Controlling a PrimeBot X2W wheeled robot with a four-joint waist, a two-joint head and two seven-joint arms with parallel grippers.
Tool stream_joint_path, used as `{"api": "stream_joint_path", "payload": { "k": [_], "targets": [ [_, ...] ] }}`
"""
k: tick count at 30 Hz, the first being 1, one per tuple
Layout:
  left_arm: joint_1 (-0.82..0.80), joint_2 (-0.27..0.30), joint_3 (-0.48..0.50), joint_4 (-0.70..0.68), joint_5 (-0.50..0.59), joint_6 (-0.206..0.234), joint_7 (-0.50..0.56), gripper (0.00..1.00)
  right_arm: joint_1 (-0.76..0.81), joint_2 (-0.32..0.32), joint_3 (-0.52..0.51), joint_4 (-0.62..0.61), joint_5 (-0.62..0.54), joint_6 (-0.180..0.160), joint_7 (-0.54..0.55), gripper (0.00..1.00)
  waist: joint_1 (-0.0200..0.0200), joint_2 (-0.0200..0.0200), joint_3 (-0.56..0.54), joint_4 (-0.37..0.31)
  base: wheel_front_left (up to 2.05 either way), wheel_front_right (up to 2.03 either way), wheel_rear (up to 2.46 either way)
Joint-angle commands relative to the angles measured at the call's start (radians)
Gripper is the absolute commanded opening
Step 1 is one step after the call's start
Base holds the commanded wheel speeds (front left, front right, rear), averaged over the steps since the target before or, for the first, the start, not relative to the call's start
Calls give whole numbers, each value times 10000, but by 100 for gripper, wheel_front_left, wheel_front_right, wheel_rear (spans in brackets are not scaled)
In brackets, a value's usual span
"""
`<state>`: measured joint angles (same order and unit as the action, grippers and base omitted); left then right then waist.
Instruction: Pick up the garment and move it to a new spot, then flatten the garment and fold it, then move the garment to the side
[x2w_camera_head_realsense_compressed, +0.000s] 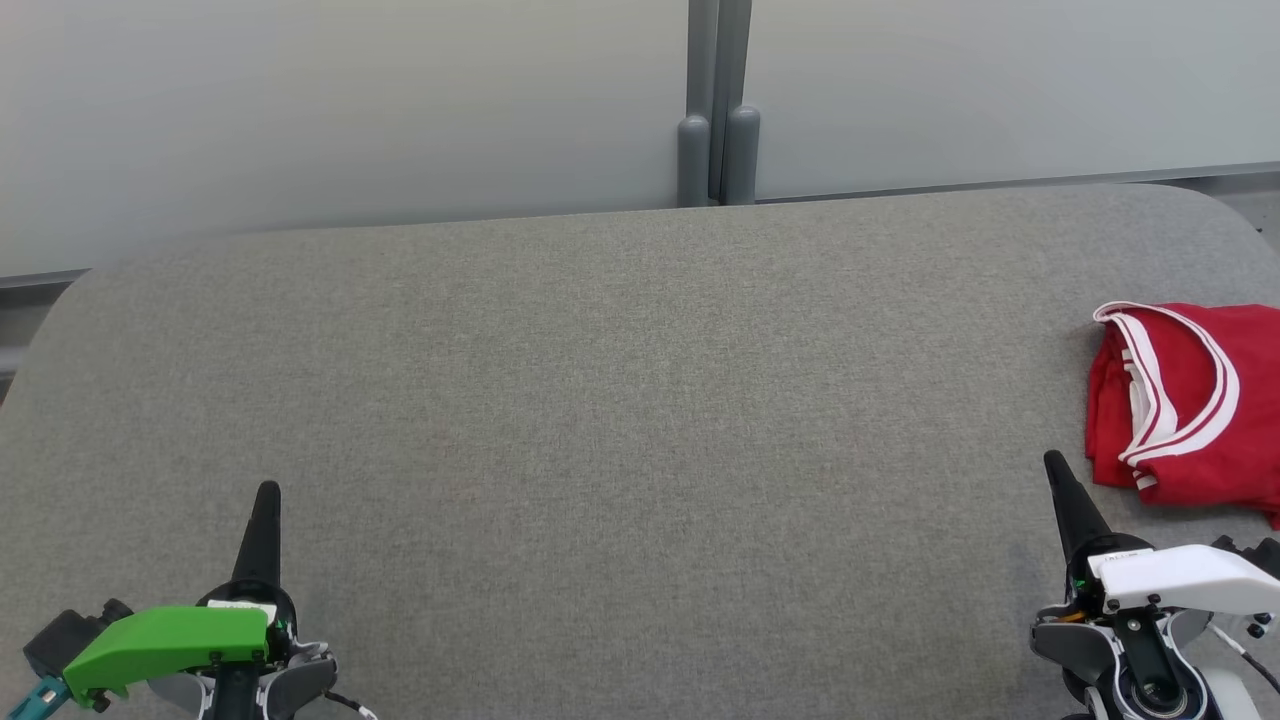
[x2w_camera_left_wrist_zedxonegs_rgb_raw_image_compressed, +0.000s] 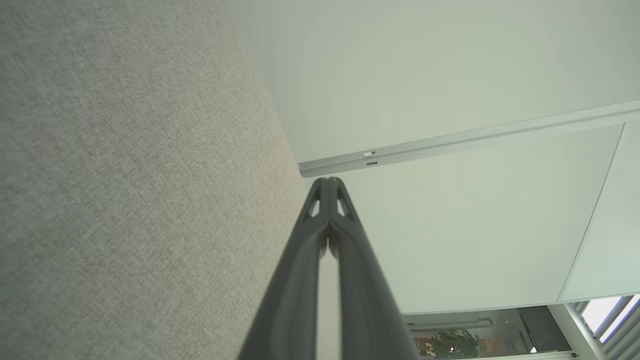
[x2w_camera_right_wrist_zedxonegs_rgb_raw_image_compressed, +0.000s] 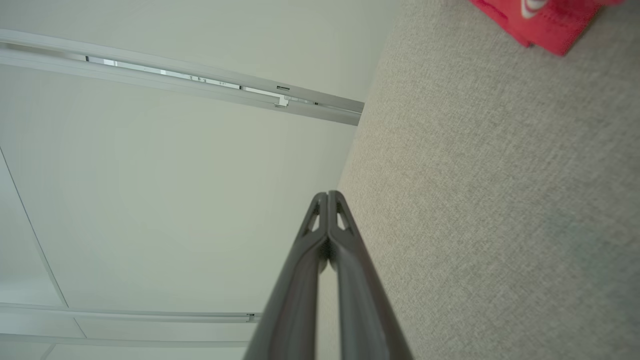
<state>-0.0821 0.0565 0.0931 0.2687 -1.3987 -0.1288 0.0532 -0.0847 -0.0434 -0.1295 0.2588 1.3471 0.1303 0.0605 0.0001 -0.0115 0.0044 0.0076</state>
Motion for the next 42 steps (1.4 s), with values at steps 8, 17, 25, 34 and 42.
{"api": "stream_joint_path", "payload": {
  "k": [8,17,25,34,42],
  "targets": [
    [-272,-12,106,-114,-835,-29,239,0,-238,-74,48,-69,981,7,239,0,-1,96,-4,-23,0,0,0],
    [-331,-33,153,-146,-1368,-30,379,0,-299,-82,79,-62,1662,7,373,0,-1,103,-7,-43,0,0,0],
    [-367,-59,193,-178,-1878,-32,516,0,-366,-90,112,-56,2307,7,527,0,-1,110,-10,-63,0,0,0],
    [-393,-69,215,-195,-2141,-34,592,0,-400,-93,129,-51,2668,7,613,0,-1,115,-12,-76,0,0,0],
    [-392,-68,214,-196,-2142,-34,592,0,-400,-93,128,-51,2669,7,612,0,-1,115,-12,-76,0,0,0]
  ]
}}
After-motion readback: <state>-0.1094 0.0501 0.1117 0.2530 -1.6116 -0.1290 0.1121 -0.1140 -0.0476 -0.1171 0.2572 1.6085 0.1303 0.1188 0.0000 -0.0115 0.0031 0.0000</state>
